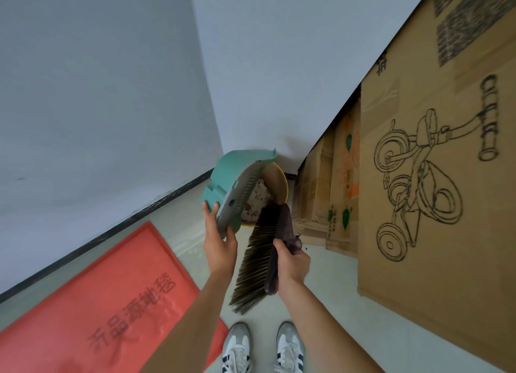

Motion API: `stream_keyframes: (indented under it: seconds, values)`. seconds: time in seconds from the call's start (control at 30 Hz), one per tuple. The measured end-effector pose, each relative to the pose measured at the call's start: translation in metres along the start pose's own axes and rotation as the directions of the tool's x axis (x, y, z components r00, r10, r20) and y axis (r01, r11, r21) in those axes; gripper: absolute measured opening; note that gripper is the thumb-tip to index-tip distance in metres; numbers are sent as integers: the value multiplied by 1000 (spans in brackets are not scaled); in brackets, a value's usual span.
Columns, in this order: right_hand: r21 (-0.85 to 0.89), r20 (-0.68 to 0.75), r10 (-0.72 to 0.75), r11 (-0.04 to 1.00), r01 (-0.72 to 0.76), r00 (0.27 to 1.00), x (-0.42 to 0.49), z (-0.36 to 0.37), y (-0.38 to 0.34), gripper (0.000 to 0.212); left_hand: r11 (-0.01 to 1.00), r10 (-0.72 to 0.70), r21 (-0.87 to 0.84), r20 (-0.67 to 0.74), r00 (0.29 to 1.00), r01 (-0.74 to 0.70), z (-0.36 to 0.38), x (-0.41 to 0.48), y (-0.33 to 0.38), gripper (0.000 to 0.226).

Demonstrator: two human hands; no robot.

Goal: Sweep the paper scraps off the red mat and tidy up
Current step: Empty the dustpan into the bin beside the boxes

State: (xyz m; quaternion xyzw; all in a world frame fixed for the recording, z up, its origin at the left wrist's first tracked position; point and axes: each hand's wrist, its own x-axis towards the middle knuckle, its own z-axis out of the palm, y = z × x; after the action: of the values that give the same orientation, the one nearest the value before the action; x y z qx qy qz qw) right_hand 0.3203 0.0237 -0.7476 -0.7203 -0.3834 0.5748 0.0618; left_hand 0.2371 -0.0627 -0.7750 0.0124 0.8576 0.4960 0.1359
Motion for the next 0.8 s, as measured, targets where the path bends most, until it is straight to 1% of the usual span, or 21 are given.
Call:
stream_keyframes:
  seconds: [0.13,0.27,0.4,0.47,0.6,0.67,0.73,0.8]
  values:
    - [14,10,-1,1000,1,1000,1,-3,0,15,1000,6,7,-21,1000,-6,-2,6,9,91]
    - [-1,14,1,1000,-1,1000,1,-1,3,14,997,59,41,-16,998,-58,-6,7,10,96]
    - [-9,16,4,1000,-4,1000,3,0,1,15,999,11,35,20,1000,-12,-6,10,0,86]
    - [-18,23,-4,1000,4,1000,4,1,-1,15,1000,22,15,0,1000,-22,-8,10,0,86]
    - [-26,21,-16,1000,16,1000,4,3,-5,25,999,-31,-37,3,1000,31,-6,9,1,86]
    - [-28,26,-33,999,33,999,4,5,-5,26,996,-58,-67,-2,998,58,-8,8,1,86]
    - [-38,28,-71,997,72,997,5,6,-5,24,993,-89,-82,-34,995,86,-8,8,1,85]
    - [-65,75,-122,990,127,990,4,6,-6,23,989,-113,-108,-96,989,103,-11,9,4,83]
